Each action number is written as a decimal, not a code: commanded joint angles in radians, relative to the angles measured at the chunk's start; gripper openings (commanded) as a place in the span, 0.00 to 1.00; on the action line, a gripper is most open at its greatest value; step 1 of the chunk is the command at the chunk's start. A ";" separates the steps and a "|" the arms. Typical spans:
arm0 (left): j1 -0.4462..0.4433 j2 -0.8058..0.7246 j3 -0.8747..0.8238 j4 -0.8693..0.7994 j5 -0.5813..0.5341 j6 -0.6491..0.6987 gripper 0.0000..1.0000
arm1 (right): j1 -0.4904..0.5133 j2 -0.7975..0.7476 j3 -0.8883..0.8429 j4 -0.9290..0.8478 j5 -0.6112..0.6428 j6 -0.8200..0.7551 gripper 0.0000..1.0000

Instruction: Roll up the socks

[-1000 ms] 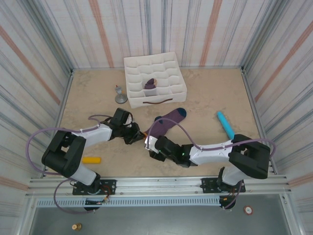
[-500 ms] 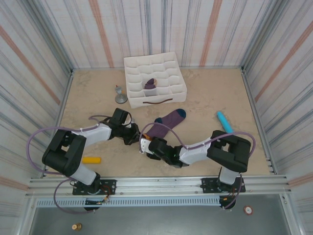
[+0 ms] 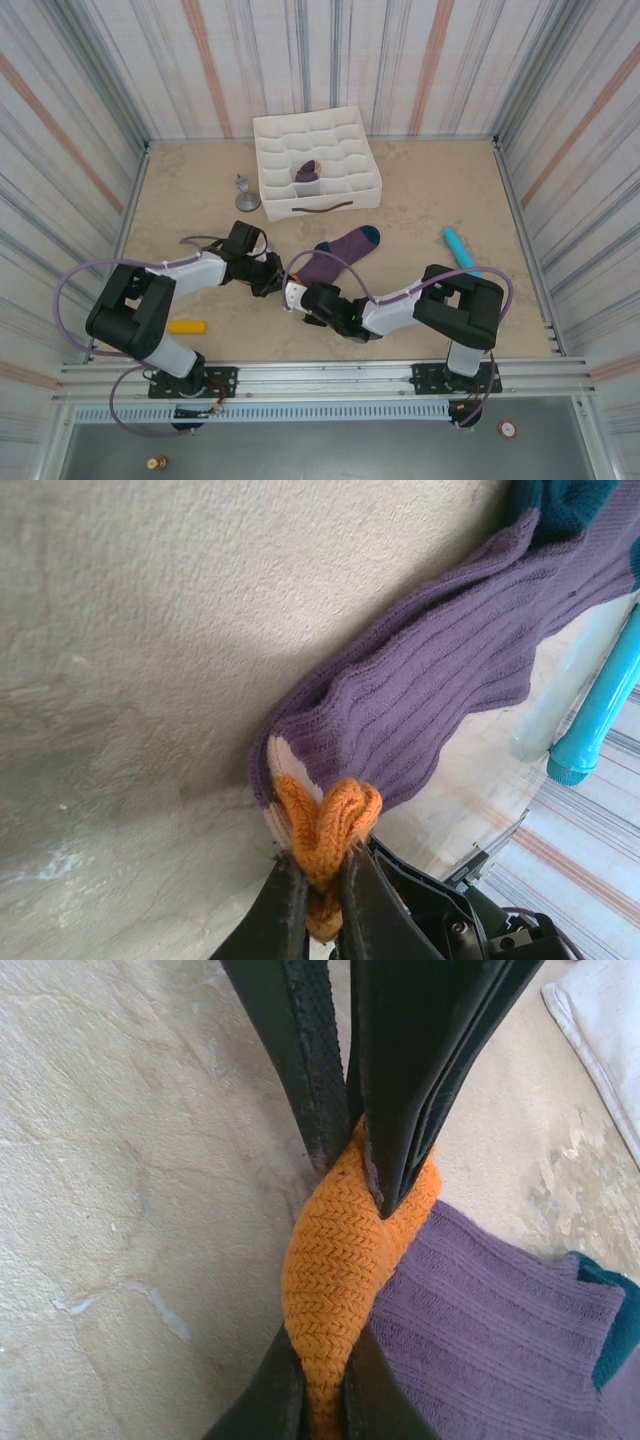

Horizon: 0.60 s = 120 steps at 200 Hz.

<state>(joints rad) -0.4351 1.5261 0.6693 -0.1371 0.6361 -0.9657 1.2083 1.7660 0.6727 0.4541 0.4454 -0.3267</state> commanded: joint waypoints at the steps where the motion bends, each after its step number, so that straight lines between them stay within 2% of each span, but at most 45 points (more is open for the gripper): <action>1: 0.013 -0.025 -0.018 0.012 -0.006 -0.003 0.04 | -0.015 0.006 0.007 -0.055 -0.035 0.051 0.00; 45: 0.016 -0.034 -0.017 0.028 -0.009 -0.021 0.01 | -0.049 -0.032 -0.012 -0.077 -0.095 0.109 0.00; 62: 0.015 -0.030 -0.016 0.028 -0.007 -0.022 0.03 | -0.072 -0.061 -0.022 -0.089 -0.149 0.134 0.00; 82: 0.015 -0.035 -0.021 0.037 -0.007 -0.027 0.18 | -0.106 -0.087 -0.022 -0.126 -0.234 0.164 0.00; 112: 0.016 -0.071 -0.046 0.073 -0.024 -0.052 0.62 | -0.162 -0.092 -0.022 -0.166 -0.349 0.215 0.00; 120: 0.016 -0.083 -0.053 0.082 -0.033 -0.056 0.70 | -0.177 -0.086 -0.022 -0.171 -0.373 0.230 0.00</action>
<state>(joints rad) -0.4263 1.4956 0.6453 -0.0856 0.6277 -0.9997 1.0702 1.6989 0.6643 0.3592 0.1909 -0.1749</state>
